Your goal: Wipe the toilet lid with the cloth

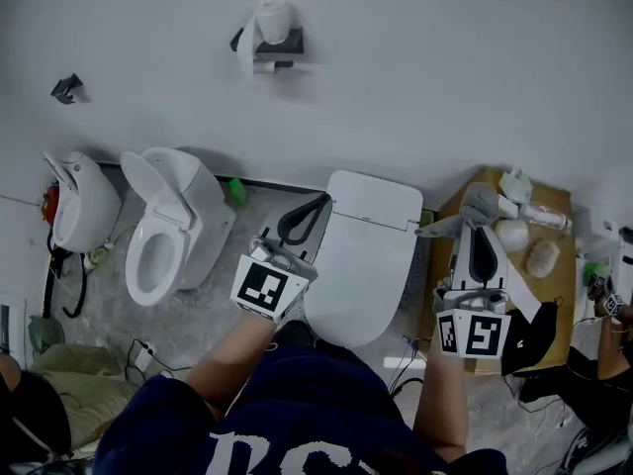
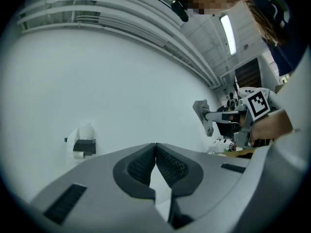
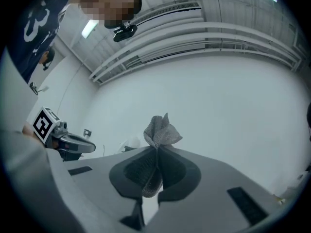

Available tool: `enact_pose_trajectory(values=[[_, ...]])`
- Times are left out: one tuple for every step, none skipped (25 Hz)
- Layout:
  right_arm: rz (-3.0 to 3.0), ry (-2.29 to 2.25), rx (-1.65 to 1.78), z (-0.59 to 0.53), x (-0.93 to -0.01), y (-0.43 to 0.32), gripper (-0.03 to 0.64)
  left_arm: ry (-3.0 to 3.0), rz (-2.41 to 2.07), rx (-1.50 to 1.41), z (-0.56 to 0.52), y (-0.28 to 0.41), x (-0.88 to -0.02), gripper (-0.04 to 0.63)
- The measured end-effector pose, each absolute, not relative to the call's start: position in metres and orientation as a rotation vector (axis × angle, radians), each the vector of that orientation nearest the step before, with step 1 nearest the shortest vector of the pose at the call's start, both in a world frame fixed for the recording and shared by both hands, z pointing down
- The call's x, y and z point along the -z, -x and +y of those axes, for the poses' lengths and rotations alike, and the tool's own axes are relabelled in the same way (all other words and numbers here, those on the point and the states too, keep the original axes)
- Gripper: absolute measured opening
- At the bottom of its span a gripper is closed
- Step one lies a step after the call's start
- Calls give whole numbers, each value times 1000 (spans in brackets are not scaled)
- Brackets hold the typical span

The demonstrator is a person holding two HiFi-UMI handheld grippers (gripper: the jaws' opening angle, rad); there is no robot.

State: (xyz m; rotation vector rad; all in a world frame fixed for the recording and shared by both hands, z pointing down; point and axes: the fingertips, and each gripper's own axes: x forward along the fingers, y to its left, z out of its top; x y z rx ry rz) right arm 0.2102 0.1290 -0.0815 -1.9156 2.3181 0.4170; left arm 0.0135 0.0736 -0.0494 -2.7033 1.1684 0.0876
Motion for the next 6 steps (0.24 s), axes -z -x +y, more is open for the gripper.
enact_pose_trajectory(values=[[2318,1917,-420,130,83,-210,29,2698,1153,-65,77,-15,50,20],[2318,1918,-422,131,85,-209,29,2696,1145,-49,80,-15,51,20],[2319,1920,-427,132,88,-207,29,2692,1143,-53,82,-14,54,20],[2320,1921,-433,133,90,-206,29,2686,1143,-65,83,-14,57,20],[2323,1922,-440,135,92,-205,29,2679,1144,-77,85,-13,61,20],[2325,1923,-448,136,94,-204,29,2672,1146,-89,86,-13,64,20]])
